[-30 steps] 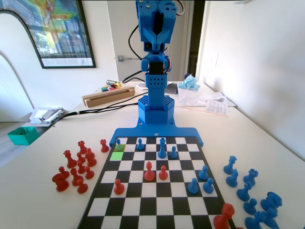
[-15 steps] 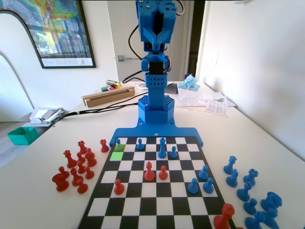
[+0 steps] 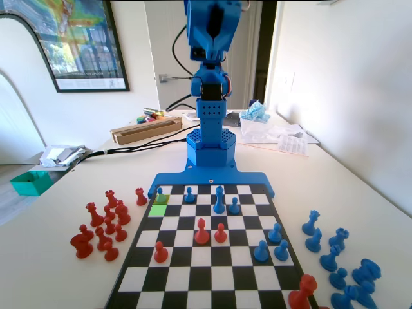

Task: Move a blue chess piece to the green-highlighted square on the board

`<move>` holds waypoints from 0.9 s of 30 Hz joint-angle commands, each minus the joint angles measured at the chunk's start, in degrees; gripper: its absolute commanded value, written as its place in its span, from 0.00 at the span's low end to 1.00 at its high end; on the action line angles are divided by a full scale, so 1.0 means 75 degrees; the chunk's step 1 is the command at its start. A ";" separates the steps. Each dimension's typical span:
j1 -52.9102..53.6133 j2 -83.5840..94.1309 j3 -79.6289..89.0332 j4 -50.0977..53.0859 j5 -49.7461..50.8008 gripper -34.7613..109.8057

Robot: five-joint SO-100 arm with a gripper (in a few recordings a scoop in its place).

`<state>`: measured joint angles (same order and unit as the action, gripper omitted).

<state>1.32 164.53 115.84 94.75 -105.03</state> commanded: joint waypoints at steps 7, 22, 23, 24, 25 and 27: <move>0.1031 -0.2016 -0.2086 0.1500 -0.3070 0.25; 0.3621 -0.5719 -0.2977 0.1500 -0.5707 0.25; 0.3750 -0.5988 -0.3070 0.1500 -0.5824 0.25; 0.3855 -0.6270 -0.3152 0.1500 -0.5930 0.25; 0.3926 -0.6551 -0.3258 0.1500 -0.5941 0.25; 0.4031 -0.7020 -0.3410 0.1500 -0.5906 0.25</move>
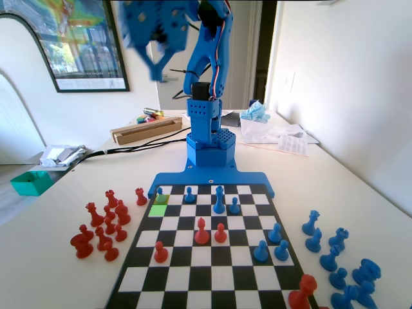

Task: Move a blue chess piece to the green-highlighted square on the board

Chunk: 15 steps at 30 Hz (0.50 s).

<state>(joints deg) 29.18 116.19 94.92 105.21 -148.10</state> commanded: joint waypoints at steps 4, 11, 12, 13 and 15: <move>0.0621 -0.1160 -0.0680 0.0070 -0.0469 0.25; 0.0961 -0.1781 -0.0352 -0.0246 -0.0422 0.25; 0.0937 -0.1910 -0.0281 -0.0422 -0.0258 0.25; 0.0867 -0.2039 -0.0141 -0.0703 0.0000 0.25; 0.0703 -0.2402 -0.0023 -0.1066 0.0621 0.26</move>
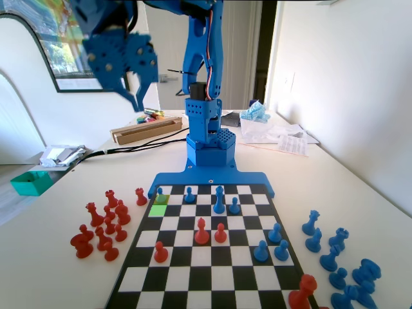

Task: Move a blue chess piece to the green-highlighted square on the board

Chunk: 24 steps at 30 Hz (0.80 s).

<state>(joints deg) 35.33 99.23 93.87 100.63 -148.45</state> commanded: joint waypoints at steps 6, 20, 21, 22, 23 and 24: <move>-0.0469 -0.0680 0.0492 -0.1512 0.1687 0.30; -0.0797 -0.0516 0.3082 -0.4254 0.2145 0.32; -0.0797 -0.0516 0.3176 -0.4336 0.2133 0.32; -0.0797 -0.0516 0.3270 -0.4406 0.2098 0.32; -0.0773 -0.0516 0.3352 -0.4500 0.2086 0.32; -0.0762 -0.0527 0.3445 -0.4617 0.2062 0.32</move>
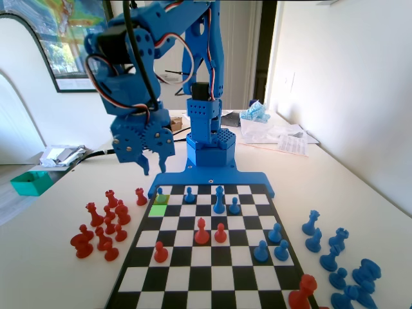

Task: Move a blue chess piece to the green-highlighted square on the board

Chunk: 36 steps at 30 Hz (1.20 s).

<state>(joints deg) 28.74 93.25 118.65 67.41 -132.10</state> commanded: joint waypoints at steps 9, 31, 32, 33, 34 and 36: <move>0.0527 0.0199 0.1219 -0.1500 -0.0562 0.32; 0.0598 -0.0516 0.1348 -0.2074 -0.1172 0.33; 0.0598 -0.0563 0.1324 -0.2074 -0.1207 0.33; 0.0574 -0.0633 0.1277 -0.2074 -0.1230 0.33; 0.0551 -0.0703 0.1242 -0.2074 -0.1230 0.33; 0.0516 -0.0797 0.1195 -0.2074 -0.1254 0.33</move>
<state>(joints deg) 33.13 86.48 129.81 51.15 -140.71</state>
